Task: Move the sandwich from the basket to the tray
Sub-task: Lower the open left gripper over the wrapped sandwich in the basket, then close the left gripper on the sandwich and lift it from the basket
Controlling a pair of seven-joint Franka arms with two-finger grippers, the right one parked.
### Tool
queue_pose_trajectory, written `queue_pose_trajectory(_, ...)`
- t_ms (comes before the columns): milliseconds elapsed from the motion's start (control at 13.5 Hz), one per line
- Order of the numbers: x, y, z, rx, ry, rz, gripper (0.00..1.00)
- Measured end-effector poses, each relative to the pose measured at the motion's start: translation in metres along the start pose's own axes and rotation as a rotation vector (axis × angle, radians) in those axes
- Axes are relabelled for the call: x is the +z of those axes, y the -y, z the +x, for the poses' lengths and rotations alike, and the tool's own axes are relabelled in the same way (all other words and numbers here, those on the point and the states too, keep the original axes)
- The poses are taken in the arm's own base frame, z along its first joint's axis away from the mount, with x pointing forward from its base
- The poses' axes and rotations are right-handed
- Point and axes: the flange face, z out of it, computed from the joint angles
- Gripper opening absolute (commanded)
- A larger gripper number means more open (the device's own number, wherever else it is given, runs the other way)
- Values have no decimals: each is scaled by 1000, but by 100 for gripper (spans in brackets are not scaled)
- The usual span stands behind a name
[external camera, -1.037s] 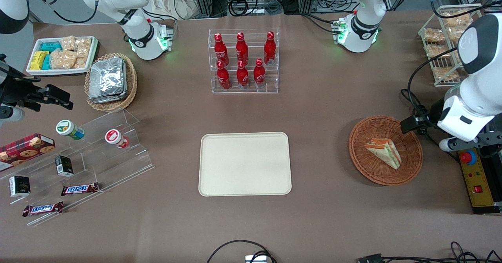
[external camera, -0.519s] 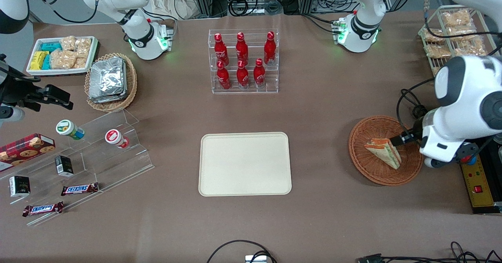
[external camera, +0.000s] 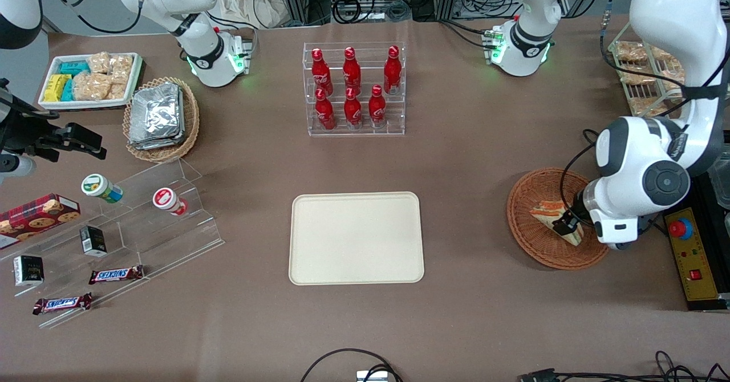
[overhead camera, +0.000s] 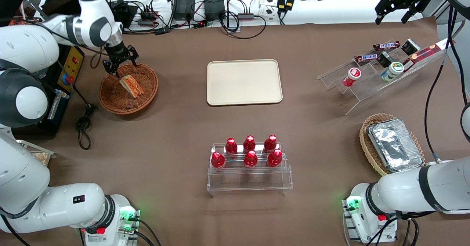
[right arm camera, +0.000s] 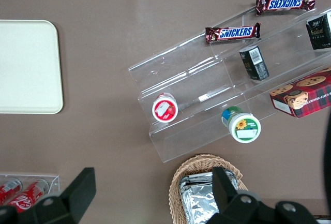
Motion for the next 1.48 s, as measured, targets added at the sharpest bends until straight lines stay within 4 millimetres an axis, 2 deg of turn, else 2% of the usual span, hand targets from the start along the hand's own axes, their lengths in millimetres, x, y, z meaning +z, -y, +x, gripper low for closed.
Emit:
queue_pose_trajectory(222, 39, 25, 28, -66, 24, -3, 100)
queue_pose_trajectory(370, 55, 31, 34, -82, 41, 6, 100)
queue_pose_trajectory(667, 78, 21, 34, -146, 42, -19, 100)
queue_pose_trajectory(889, 77, 11, 41, -247, 41, -30, 98)
queue_pose_trajectory(963, 75, 8, 45, -260, 46, -25, 47)
queue_pose_trajectory(1037, 74, 5, 49, -265, 55, -13, 35)
queue_pose_trajectory(1111, 73, 3, 51, -266, 64, 0, 16)
queue_pose_trajectory(1185, 71, 1, 54, -265, 68, 6, 3)
queue_pose_trajectory(1259, 70, 0, 55, -255, 70, 8, 0)
queue_pose_trajectory(1481, 64, 0, 56, -141, 88, 33, 0)
